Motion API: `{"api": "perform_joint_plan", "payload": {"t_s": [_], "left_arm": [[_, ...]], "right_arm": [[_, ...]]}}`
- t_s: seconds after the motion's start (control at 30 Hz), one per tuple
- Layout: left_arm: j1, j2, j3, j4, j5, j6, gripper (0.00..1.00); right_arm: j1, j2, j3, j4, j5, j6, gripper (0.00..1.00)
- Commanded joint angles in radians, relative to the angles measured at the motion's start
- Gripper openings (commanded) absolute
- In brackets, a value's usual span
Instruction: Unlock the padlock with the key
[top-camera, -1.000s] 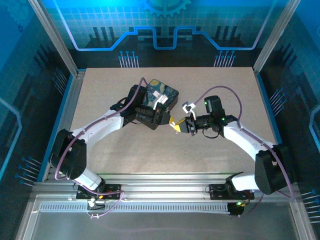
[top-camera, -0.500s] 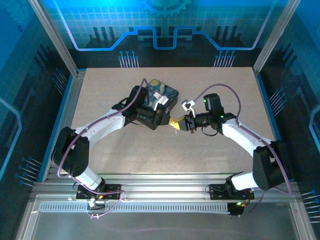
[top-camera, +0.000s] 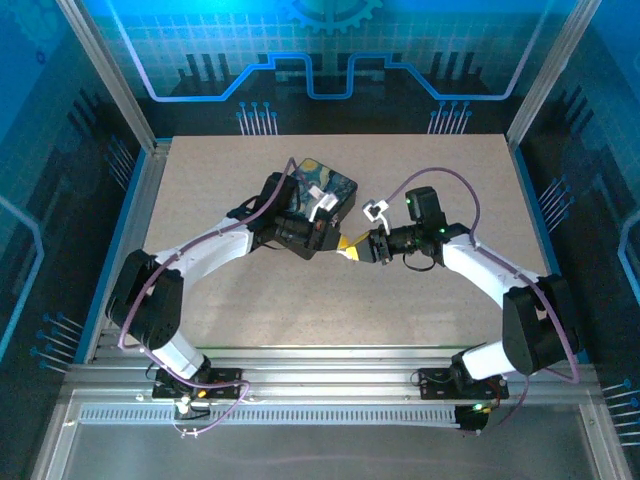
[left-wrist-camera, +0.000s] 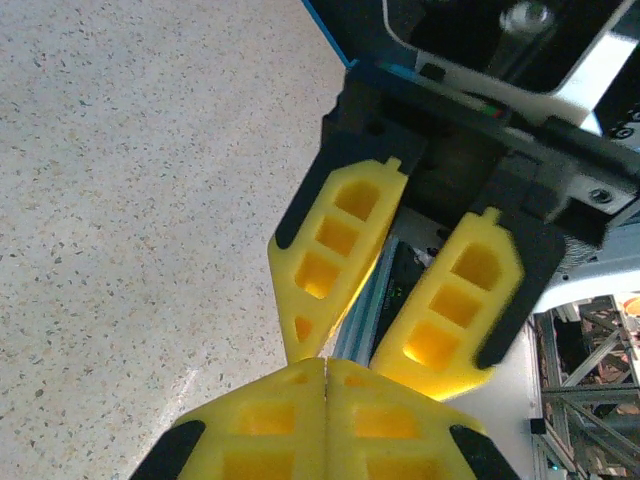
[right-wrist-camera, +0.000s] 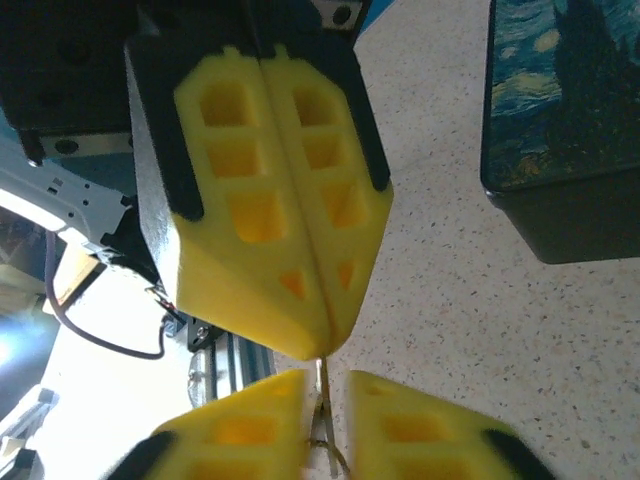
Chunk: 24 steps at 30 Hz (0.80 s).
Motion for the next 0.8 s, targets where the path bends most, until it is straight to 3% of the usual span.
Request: {"api": "perform_joint_plan", "payload": {"t_s": [0.0, 0.13, 0.4, 0.77], "left_arm": [[0.001, 0.016, -0.003, 0.025, -0.012, -0.01, 0.0], [0.012, 0.021, -0.008, 0.033, -0.023, -0.023, 0.0], [0.03, 0.033, -0.035, 0.161, -0.038, -0.14, 0.0], [0.042, 0.024, -0.049, 0.197, -0.033, -0.178, 0.0]], "right_arm": [[-0.03, -0.026, 0.016, -0.01, -0.003, -0.021, 0.37], [-0.057, -0.079, 0.006, -0.024, 0.022, -0.025, 0.47], [-0.059, -0.037, -0.047, 0.11, 0.007, 0.077, 0.47], [-0.052, 0.034, -0.093, 0.313, -0.009, 0.23, 0.48]]}}
